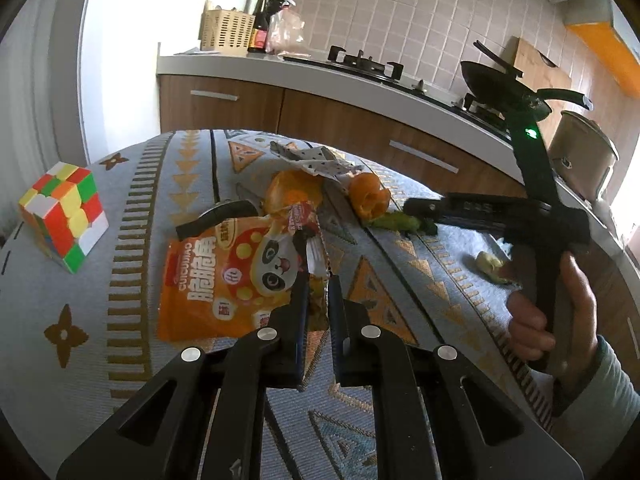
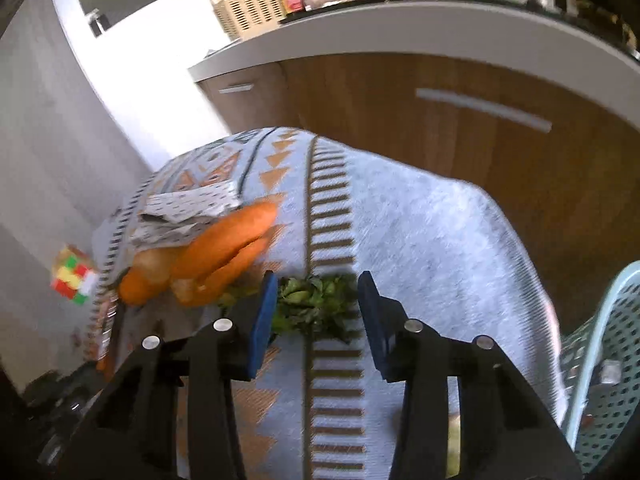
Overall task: Collect trash
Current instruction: 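Grasp the green bok choy with right gripper and lift it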
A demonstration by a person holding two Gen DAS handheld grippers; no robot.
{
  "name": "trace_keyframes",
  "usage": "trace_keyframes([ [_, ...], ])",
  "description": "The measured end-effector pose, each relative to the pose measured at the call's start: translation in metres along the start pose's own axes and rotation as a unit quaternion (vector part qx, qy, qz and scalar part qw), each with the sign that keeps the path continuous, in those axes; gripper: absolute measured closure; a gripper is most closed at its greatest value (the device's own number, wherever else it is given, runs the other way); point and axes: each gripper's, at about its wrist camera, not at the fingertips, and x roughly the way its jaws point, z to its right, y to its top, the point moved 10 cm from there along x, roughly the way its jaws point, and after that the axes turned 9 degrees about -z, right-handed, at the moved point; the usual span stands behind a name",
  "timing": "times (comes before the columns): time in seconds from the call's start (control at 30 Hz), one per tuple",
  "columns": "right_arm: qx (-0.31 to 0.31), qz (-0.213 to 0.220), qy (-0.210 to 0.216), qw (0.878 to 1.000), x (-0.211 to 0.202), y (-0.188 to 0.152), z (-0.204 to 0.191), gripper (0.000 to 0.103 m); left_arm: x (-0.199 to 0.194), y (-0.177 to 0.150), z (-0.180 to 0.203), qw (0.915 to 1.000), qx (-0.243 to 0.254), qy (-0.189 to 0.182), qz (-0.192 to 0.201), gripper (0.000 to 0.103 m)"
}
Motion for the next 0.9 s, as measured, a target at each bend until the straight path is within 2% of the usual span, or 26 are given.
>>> trace_keyframes([
  [0.07, -0.014, -0.023, 0.029, 0.999, 0.000, -0.015, -0.013, 0.065, 0.000, 0.000, -0.002, 1.0000, -0.001, 0.001, 0.000, 0.095],
  [0.1, -0.020, -0.028, 0.029, 0.999, -0.001, -0.020, -0.017, 0.065, -0.001, 0.001, -0.003, 1.0000, -0.003, 0.003, 0.001, 0.095],
  [0.3, -0.085, -0.021, 0.063, 0.994, -0.021, -0.042, -0.068, 0.065, -0.009, 0.003, -0.007, 0.9997, -0.012, 0.013, 0.018, 0.095],
  [0.43, -0.107, -0.009, 0.020, 0.994, -0.024, -0.035, -0.074, 0.063, -0.010, 0.004, -0.009, 0.9996, -0.016, 0.011, 0.019, 0.095],
  [0.53, -0.098, -0.010, -0.009, 0.995, -0.016, -0.031, -0.067, 0.050, -0.009, 0.004, -0.011, 0.9996, -0.022, 0.005, 0.016, 0.095],
  [0.63, -0.088, -0.016, -0.041, 0.995, -0.002, -0.031, -0.059, 0.049, -0.008, 0.005, -0.012, 0.9996, -0.025, 0.002, 0.015, 0.095],
  [0.73, -0.084, -0.021, -0.043, 0.995, 0.008, -0.034, -0.055, 0.050, -0.008, 0.006, -0.011, 0.9996, -0.021, 0.002, 0.017, 0.095],
  [0.8, -0.088, -0.020, -0.051, 0.995, 0.010, -0.035, -0.057, 0.054, -0.009, 0.006, -0.010, 0.9996, -0.019, 0.003, 0.021, 0.095],
  [0.87, -0.098, -0.025, -0.066, 0.993, 0.012, -0.037, -0.059, 0.074, -0.012, 0.007, -0.009, 0.9995, -0.017, 0.003, 0.027, 0.095],
  [0.9, -0.100, -0.025, -0.070, 0.992, 0.011, -0.038, -0.060, 0.078, -0.015, 0.008, -0.007, 0.9993, -0.016, 0.002, 0.033, 0.095],
])
